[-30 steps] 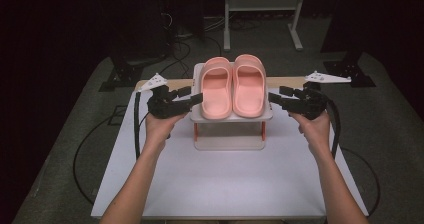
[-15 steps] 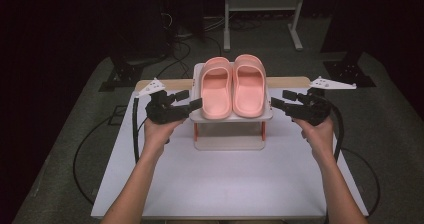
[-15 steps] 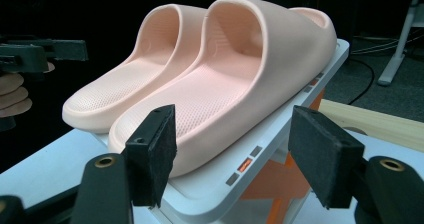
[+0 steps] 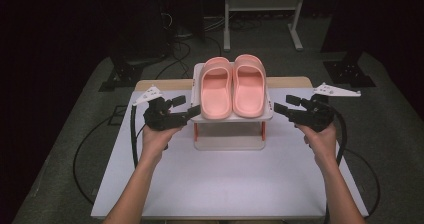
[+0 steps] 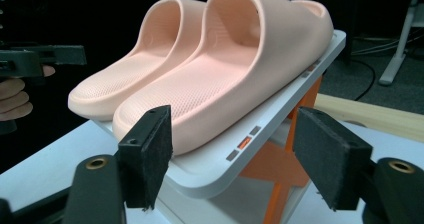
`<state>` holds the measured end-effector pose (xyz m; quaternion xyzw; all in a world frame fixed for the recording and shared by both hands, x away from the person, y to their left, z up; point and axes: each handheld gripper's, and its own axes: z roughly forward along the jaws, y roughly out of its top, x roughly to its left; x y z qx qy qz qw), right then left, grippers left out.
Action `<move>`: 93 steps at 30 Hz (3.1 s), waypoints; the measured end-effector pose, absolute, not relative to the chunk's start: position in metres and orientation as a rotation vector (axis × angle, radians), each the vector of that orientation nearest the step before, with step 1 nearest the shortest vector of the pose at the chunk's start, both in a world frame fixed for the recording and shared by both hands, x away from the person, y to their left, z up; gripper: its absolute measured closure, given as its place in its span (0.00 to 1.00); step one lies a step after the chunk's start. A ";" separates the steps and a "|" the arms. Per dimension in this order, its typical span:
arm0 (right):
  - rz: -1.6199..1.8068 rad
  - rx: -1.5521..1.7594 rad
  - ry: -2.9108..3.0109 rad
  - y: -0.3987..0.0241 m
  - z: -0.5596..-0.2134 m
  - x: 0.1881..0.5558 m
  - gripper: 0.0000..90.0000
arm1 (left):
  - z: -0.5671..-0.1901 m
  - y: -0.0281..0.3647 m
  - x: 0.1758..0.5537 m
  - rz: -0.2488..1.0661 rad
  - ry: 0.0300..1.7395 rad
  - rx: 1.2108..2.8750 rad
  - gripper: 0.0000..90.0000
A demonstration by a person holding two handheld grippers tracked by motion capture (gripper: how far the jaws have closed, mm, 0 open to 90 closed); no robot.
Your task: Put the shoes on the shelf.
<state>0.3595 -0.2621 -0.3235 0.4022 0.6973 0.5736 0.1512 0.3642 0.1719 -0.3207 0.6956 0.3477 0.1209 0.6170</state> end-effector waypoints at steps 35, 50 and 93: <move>1.678 1.168 1.991 -0.282 -0.348 0.334 0.32 | -0.342 0.187 0.339 0.278 0.812 1.581 0.15; 1.696 1.206 2.018 -0.289 -0.368 0.327 0.33 | -0.352 0.184 0.328 0.272 0.798 1.592 0.12; 1.686 1.289 2.047 -0.299 -0.416 0.298 0.30 | -0.397 0.197 0.305 0.275 0.829 1.605 0.10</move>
